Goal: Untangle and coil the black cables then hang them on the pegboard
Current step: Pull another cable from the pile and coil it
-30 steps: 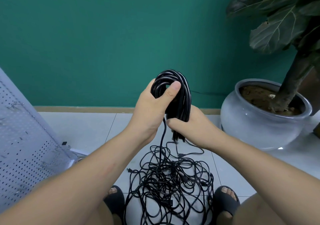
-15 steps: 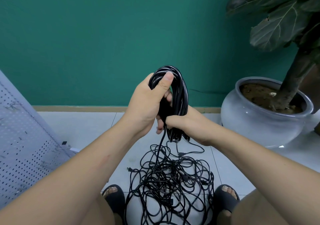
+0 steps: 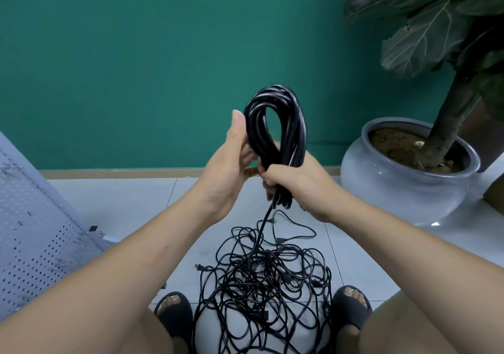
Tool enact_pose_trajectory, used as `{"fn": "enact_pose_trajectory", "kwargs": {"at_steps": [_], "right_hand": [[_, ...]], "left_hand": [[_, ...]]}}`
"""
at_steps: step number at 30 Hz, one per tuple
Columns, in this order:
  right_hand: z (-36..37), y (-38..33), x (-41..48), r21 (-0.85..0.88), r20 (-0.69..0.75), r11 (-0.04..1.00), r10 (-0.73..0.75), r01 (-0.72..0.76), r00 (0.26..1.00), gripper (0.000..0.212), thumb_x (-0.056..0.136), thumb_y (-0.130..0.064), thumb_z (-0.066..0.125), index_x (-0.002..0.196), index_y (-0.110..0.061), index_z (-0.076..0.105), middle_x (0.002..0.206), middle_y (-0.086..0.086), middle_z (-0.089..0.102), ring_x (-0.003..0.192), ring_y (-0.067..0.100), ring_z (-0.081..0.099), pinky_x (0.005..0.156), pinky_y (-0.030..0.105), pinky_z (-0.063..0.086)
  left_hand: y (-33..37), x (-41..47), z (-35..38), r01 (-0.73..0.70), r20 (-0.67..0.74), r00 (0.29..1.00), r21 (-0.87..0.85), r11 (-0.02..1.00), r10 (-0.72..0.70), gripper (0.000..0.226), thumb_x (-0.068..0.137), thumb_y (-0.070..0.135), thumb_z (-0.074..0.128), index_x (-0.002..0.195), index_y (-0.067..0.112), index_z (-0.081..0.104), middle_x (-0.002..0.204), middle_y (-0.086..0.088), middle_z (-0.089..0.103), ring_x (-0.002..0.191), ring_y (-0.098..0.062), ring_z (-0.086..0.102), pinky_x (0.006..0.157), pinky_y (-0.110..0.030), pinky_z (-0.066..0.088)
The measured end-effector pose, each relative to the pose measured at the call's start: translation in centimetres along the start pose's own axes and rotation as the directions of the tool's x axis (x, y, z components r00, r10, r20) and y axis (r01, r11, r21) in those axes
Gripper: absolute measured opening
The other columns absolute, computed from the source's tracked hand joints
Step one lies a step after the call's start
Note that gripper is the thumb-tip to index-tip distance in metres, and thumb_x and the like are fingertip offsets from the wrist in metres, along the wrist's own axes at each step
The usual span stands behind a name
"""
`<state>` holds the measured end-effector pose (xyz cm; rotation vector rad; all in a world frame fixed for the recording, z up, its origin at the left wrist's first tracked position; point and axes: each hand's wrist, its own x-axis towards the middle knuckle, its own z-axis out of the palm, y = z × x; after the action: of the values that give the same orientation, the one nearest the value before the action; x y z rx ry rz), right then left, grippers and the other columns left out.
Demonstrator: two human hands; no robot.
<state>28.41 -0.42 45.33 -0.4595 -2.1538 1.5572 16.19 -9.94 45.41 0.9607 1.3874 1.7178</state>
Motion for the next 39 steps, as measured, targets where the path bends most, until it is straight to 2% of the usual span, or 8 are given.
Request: {"fn": "enact_pose_trajectory", "kwargs": {"at_steps": [5, 11, 17, 21, 25, 31, 35, 39], "right_hand": [[-2.0, -1.2, 0.2, 0.123, -0.1, 0.99, -0.056, 0.068, 0.993, 0.023, 0.074, -0.006, 0.056, 0.087, 0.01, 0.047, 0.071, 0.023, 0.043, 0.069, 0.035, 0.046, 0.062, 0.046, 0.043], [-3.4, -0.9, 0.7, 0.213, -0.256, 0.972, -0.046, 0.103, 0.965, 0.013, 0.08, -0.007, 0.055, 0.087, 0.002, 0.048, 0.075, 0.015, 0.042, 0.072, 0.032, 0.042, 0.068, 0.052, 0.038], [-4.4, -0.4, 1.9, 0.141, -0.489, 0.982, -0.044, 0.129, 0.871, 0.039, 0.085, -0.024, 0.064, 0.087, 0.007, 0.041, 0.08, 0.022, 0.038, 0.074, 0.028, 0.039, 0.066, 0.042, 0.039], [-6.6, -0.1, 2.3, -0.028, -0.563, 0.997, -0.077, 0.074, 0.823, 0.052, 0.091, -0.039, 0.068, 0.086, 0.005, 0.042, 0.076, 0.008, 0.044, 0.069, 0.019, 0.042, 0.064, 0.036, 0.041], [-7.8, 1.3, 2.3, -0.288, -0.459, 0.951, -0.033, -0.113, 0.888, 0.046, 0.097, -0.046, 0.067, 0.074, -0.019, 0.037, 0.066, -0.013, 0.044, 0.063, 0.009, 0.04, 0.061, 0.029, 0.036], [-6.6, 3.8, 1.9, -0.426, -0.154, 0.898, 0.052, -0.114, 0.987, 0.035, 0.092, -0.073, 0.062, 0.076, -0.042, 0.057, 0.072, -0.02, 0.06, 0.072, 0.003, 0.054, 0.073, 0.032, 0.044], [-4.5, 4.4, 0.6, -0.316, 0.093, 0.948, 0.082, -0.049, 0.992, 0.066, 0.094, -0.079, 0.057, 0.091, -0.013, 0.06, 0.07, -0.012, 0.057, 0.066, 0.01, 0.052, 0.07, 0.033, 0.044], [-2.4, 3.8, -1.0, -0.032, 0.217, 0.985, 0.173, -0.17, 0.961, 0.077, 0.095, -0.079, 0.051, 0.11, -0.005, 0.065, 0.075, 0.004, 0.064, 0.066, 0.023, 0.06, 0.056, 0.03, 0.048]], "left_hand": [[-2.9, -0.4, 0.4, 0.14, 0.062, 0.986, 0.192, 0.971, -0.154, 0.045, 0.108, 0.051, 0.039, 0.102, 0.021, 0.072, 0.107, 0.002, 0.077, 0.105, -0.014, 0.071, 0.114, -0.055, 0.046], [-5.3, -2.2, 1.4, 0.196, 0.108, 0.958, 0.431, 0.881, -0.266, 0.022, 0.109, 0.023, 0.051, 0.124, 0.027, 0.066, 0.115, 0.012, 0.08, 0.114, -0.002, 0.071, 0.12, -0.039, 0.042], [-6.9, -3.8, 1.9, 0.199, 0.226, 0.9, 0.548, 0.813, -0.373, 0.022, 0.113, 0.019, 0.049, 0.112, 0.009, 0.068, 0.096, -0.008, 0.082, 0.09, -0.022, 0.076, 0.105, -0.053, 0.054], [-5.6, -5.2, 2.3, 0.131, 0.285, 0.882, 0.618, 0.775, -0.376, 0.028, 0.112, 0.033, 0.054, 0.102, 0.015, 0.073, 0.062, 0.006, 0.063, 0.061, -0.015, 0.06, 0.071, -0.038, 0.054], [-2.8, -5.3, 1.7, -0.024, 0.212, 0.963, 0.689, 0.724, -0.169, 0.03, 0.111, 0.04, 0.054, 0.092, 0.028, 0.075, 0.051, 0.013, 0.036, 0.05, -0.01, 0.034, 0.052, -0.03, 0.03], [0.5, -4.2, -0.9, -0.133, 0.123, 0.99, 0.649, 0.749, 0.069, 0.023, 0.106, 0.039, 0.062, 0.089, 0.032, 0.075, 0.058, 0.011, 0.045, 0.054, -0.01, 0.038, 0.053, -0.029, 0.032], [1.6, -3.4, -2.4, -0.15, 0.053, 0.987, 0.661, 0.735, 0.153, 0.021, 0.103, 0.036, 0.068, 0.086, 0.028, 0.077, 0.057, 0.016, 0.054, 0.05, -0.005, 0.038, 0.052, -0.023, 0.03], [2.5, -2.9, -3.5, -0.182, 0.011, 0.973, 0.654, 0.735, 0.23, 0.016, 0.099, 0.033, 0.074, 0.085, 0.027, 0.078, 0.062, 0.013, 0.061, 0.052, -0.003, 0.04, 0.052, -0.02, 0.03]]}}
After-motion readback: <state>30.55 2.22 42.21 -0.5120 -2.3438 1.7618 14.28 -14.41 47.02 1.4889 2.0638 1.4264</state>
